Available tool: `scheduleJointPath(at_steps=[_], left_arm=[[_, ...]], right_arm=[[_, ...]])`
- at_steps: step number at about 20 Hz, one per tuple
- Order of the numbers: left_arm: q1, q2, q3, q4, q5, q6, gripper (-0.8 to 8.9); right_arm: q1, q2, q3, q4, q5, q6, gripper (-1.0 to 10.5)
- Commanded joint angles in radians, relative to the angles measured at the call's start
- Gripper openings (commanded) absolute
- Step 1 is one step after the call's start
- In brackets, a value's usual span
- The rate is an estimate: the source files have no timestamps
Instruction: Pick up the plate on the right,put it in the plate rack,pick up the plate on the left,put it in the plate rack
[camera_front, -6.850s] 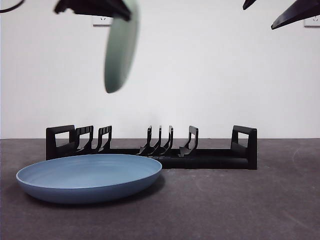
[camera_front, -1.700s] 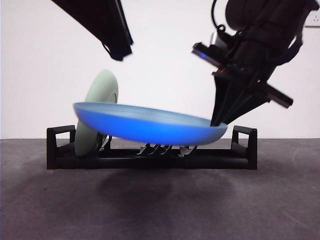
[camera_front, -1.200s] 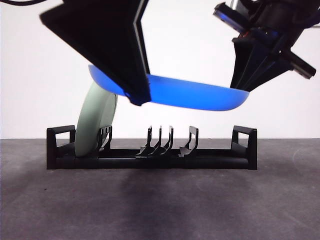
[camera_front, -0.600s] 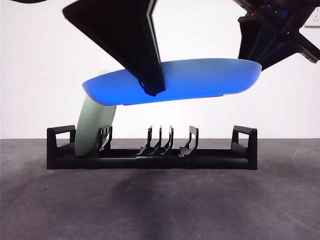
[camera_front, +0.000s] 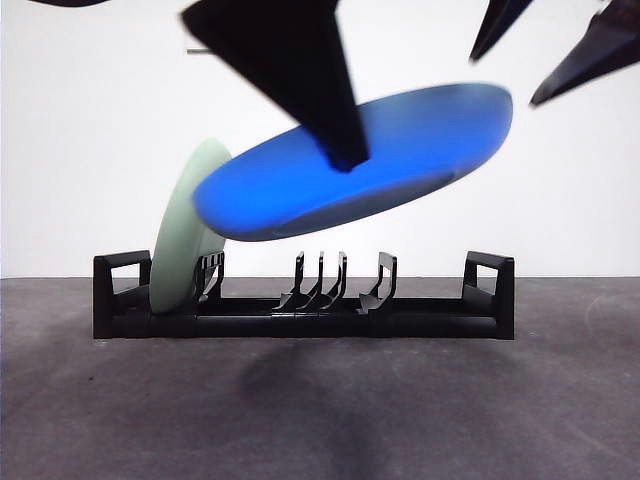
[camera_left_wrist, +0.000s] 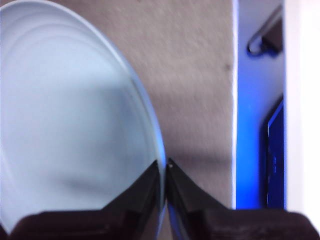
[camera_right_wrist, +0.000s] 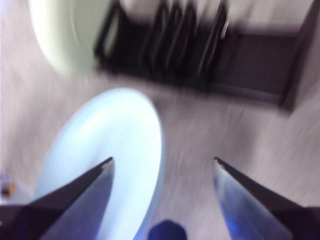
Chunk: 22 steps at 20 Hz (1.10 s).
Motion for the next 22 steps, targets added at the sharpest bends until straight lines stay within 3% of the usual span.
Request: scheduleJointPath(at_steps=[1,3,8,12,16,22], left_arm=[[0.016,0.005,-0.005,0.092,0.0,-0.081,-0.09],[0.041,0.005,-0.005,0.168,0.027,-0.106,-0.08],[0.175,0.005,-0.005,0.376,0.229,-0.231,-0.09],[0.324,0.006,-0.005,0.563,0.437,-0.374,-0.09],[0.444,0.032,-0.005,0.726,0.569,-0.528,-0.09],[0.541,0.156,-0.005,0.934,0.623,-0.681,-0.09]], right_arm=[[-0.038,-0.066,0.002,0.054,0.0,-0.008,3.5],[-0.064,-0.112,0.002,0.083,0.006,-0.008,3.5],[-0.097,-0.184,0.002,0.084,0.157,-0.009,3.5],[-0.104,-0.192,0.002,0.084,0.156,-0.009,3.4],[-0.104,-0.192,0.002,0.085,0.157,-0.009,3.4],[-0.104,-0.192,0.002,0.085,0.169,-0.009,3.4]])
